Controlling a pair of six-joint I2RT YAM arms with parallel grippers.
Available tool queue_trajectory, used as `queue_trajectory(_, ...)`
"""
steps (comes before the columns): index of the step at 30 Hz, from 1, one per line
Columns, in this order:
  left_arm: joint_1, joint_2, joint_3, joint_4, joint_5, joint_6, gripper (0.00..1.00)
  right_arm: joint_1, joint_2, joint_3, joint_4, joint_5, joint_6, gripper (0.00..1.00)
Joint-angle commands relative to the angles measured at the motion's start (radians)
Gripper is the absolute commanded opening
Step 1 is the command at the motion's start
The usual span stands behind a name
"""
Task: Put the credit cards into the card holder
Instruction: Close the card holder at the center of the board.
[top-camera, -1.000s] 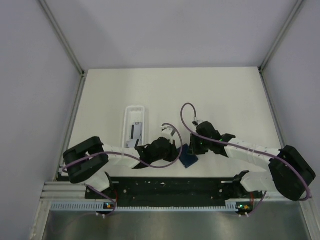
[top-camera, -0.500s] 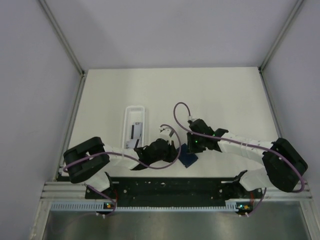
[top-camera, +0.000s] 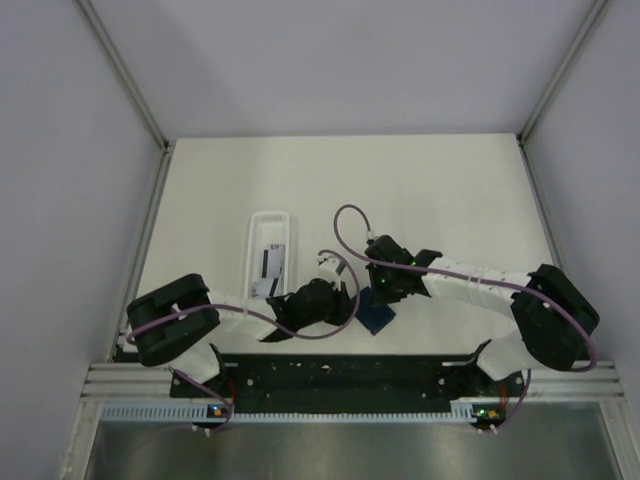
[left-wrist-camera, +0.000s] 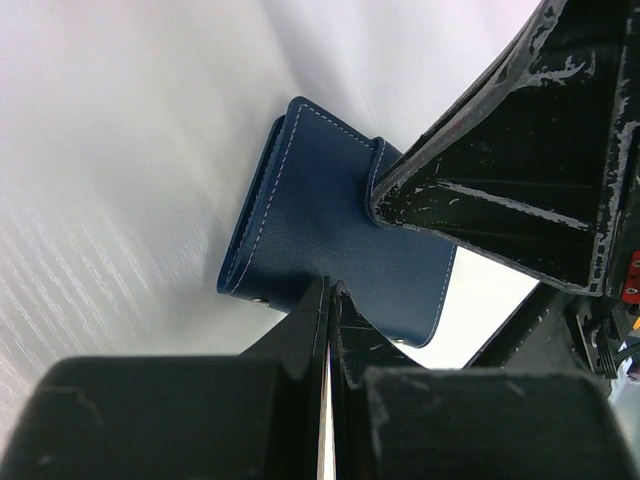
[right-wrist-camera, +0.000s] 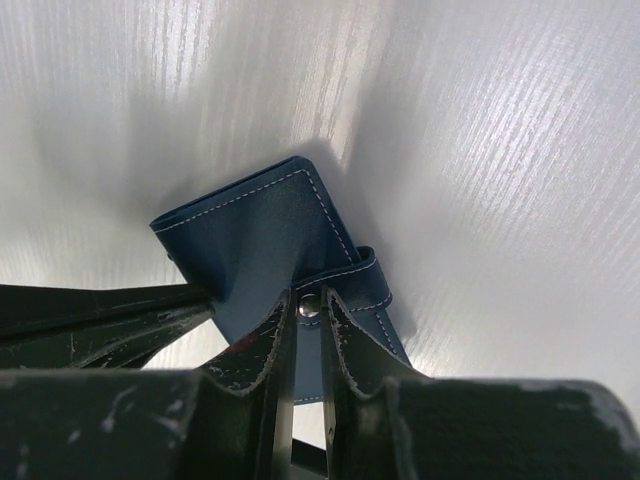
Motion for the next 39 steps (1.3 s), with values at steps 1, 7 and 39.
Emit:
queue_trajectory(1, 0.003, -0.003, -0.030, -0.012, 0.004, -0.002, 0.00, 0.029, 0.094, 0.016, -0.078, 0.067, -0.004, 0.11)
queue_trajectory(7, 0.003, -0.003, -0.041, 0.006, 0.007, -0.007, 0.00, 0.043, 0.154, 0.056, -0.124, 0.081, -0.016, 0.04)
queue_trajectory(39, 0.003, 0.002, -0.059, 0.052, 0.010, -0.019, 0.00, 0.206, 0.232, -0.027, -0.058, 0.277, 0.185, 0.00)
